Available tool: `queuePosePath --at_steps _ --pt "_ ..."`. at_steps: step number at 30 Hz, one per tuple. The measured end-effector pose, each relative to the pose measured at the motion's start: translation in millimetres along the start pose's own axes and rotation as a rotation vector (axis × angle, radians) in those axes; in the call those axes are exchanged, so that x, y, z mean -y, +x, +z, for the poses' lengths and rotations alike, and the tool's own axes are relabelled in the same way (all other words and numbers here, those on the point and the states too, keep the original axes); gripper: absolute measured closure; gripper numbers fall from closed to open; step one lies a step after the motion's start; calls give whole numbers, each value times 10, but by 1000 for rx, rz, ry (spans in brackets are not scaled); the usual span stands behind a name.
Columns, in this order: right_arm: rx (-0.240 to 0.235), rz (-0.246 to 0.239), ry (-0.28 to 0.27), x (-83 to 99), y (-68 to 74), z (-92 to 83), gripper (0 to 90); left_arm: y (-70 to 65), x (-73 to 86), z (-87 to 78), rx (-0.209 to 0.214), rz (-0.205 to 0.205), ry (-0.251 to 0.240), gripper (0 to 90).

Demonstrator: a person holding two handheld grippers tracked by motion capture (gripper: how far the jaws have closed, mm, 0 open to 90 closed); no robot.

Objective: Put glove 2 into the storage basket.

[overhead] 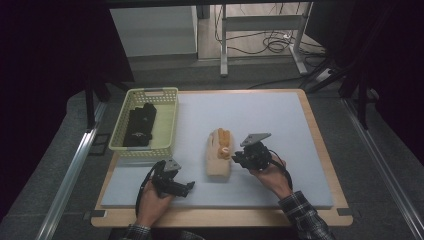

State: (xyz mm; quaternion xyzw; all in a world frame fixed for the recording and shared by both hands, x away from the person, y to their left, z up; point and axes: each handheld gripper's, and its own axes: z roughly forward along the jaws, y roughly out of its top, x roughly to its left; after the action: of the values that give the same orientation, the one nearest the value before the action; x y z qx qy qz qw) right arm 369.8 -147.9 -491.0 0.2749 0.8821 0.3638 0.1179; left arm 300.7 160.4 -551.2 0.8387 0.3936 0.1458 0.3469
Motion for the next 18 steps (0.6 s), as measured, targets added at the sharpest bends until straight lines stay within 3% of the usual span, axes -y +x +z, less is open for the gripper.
queuePosePath --at_steps 1,2,9,18 --pt "-18 -1 4 96 25 -4 851 0 0 0 0 0 0 5" --pt "-33 1 6 132 38 -1 863 0 0 0 0 0 0 5" --pt "-75 -22 31 278 177 135 883 -1 0 0 1 -3 1 5" --pt "-97 -60 33 179 347 332 886 -1 0 0 1 -3 1 5"
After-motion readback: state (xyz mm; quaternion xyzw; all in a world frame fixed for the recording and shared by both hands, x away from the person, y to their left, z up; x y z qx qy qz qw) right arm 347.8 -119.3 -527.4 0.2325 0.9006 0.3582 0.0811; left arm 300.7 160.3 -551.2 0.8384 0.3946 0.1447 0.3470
